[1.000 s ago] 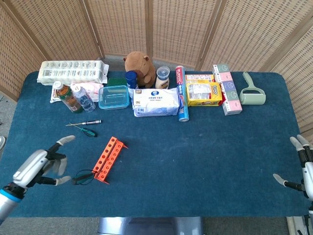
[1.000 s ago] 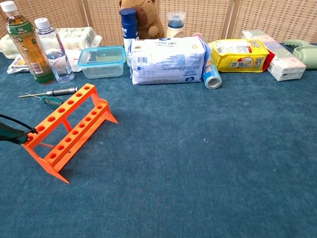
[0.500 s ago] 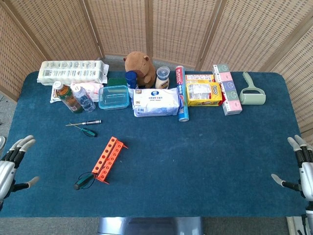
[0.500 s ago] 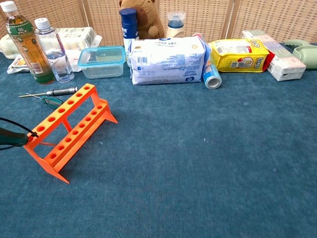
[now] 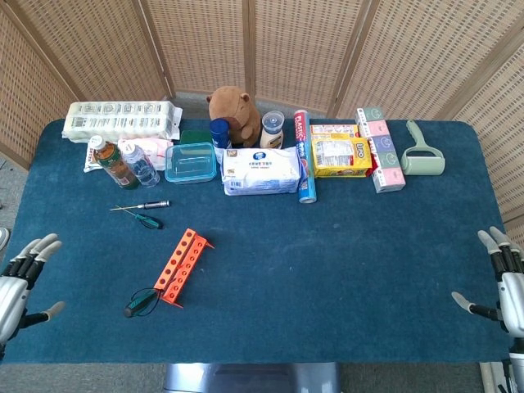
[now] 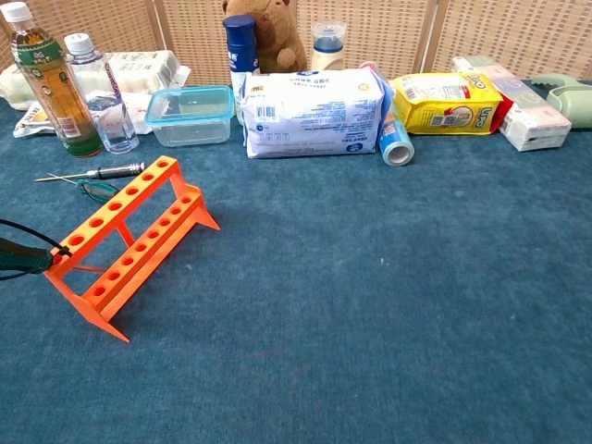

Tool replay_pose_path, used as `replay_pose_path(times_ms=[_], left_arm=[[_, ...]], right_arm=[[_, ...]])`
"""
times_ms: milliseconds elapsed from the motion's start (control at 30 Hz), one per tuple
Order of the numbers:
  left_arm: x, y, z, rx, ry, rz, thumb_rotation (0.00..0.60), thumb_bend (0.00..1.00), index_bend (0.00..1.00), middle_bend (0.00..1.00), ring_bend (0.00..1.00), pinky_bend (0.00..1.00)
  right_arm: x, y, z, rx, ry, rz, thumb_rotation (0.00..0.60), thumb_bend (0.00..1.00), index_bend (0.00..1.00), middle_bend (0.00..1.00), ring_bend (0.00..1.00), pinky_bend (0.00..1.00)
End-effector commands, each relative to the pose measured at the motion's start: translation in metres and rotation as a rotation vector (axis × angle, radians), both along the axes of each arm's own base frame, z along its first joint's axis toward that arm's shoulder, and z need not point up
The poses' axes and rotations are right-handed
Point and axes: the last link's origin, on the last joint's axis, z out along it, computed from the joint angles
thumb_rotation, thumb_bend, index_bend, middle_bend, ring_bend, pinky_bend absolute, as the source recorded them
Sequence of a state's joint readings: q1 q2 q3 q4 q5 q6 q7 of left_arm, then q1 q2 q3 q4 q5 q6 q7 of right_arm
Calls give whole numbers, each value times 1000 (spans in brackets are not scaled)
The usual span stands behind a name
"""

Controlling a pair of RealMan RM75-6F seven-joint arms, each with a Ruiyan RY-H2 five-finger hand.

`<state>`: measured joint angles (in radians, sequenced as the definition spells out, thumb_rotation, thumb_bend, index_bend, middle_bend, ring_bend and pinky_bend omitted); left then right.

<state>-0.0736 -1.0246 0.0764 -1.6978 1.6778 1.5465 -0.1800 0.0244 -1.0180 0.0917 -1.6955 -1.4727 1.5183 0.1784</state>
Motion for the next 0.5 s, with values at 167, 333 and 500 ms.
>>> replay_pose_path(times_ms=[167,333,500], left_arm=[[15,-2,-17,-28,-23,-99,600,84,0,0,0,152],[37,-1,-37,-68,-24,-185,600,84,0,0,0,152],[62,3,-59,-127,2,-232,600,83,0,0,0,153]], right_arm=[[-1,0,2,-2,-8,-3,600,82,35,7,0,0],[-1,0,2,0,-7,1,600,83,35,7,0,0],[-1,0,3,-4,-12,0,600,82,35,7,0,0]])
